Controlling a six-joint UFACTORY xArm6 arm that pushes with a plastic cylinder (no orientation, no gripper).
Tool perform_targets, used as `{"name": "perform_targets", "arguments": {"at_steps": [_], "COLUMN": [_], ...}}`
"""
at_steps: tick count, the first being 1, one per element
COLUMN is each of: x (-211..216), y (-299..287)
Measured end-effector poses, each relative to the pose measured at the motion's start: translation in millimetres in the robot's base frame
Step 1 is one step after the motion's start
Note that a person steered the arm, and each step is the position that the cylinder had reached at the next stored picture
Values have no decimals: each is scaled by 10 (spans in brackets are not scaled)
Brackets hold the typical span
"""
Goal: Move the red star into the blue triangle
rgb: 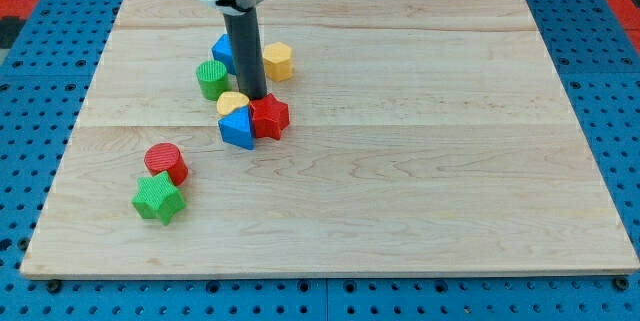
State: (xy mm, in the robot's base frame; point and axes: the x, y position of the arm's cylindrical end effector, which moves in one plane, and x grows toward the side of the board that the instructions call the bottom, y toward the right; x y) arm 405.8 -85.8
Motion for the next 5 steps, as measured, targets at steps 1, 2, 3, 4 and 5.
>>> {"name": "perform_targets", "arguments": {"at_steps": [1,2,3,4,5], "x": [319,550,233,-41,168], "y": [-235,-585,-364,393,933]}}
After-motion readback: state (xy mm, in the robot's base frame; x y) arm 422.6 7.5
